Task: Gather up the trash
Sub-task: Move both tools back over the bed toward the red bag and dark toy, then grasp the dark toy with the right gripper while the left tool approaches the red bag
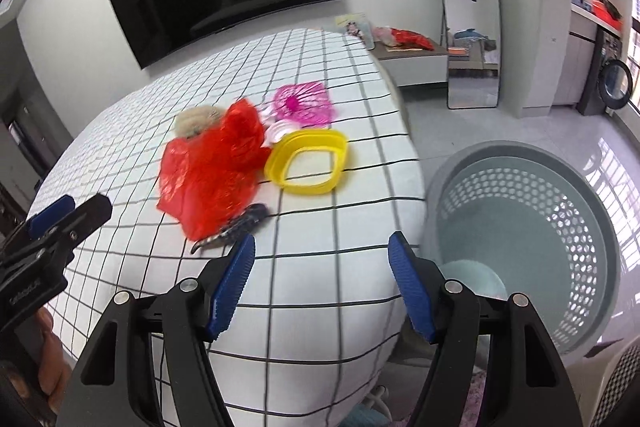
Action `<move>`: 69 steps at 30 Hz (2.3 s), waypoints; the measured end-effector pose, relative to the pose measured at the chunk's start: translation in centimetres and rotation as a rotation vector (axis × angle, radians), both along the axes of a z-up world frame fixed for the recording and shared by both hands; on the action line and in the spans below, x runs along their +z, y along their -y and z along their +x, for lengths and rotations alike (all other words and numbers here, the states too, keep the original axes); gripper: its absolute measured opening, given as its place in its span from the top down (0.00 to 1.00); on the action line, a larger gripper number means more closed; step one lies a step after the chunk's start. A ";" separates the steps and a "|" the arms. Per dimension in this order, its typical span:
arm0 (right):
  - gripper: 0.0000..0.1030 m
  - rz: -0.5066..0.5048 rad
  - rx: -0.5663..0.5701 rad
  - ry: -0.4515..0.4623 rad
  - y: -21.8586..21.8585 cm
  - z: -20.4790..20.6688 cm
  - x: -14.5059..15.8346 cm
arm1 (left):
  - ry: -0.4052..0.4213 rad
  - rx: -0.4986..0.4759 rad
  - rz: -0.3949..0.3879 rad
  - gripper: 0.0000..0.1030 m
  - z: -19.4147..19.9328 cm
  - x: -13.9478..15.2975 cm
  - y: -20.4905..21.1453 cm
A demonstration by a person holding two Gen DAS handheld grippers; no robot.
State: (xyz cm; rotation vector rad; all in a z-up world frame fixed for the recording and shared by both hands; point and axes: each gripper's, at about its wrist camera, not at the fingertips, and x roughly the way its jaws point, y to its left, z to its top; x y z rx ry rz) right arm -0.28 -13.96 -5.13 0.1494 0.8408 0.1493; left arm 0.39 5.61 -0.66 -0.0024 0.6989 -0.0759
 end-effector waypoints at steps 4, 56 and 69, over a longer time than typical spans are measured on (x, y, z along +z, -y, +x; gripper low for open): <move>0.36 -0.011 0.050 -0.027 -2.0 0.6 -1.1 | -0.005 0.034 0.016 0.14 0.1 -0.6 -1.5; 0.33 -0.205 0.334 -0.038 -8.9 5.1 -3.6 | -0.099 0.102 -0.007 0.14 1.4 -3.0 -4.5; 0.33 -0.113 0.247 -0.038 -5.4 2.7 -2.7 | -0.100 0.031 -0.028 0.14 1.1 -2.2 -2.0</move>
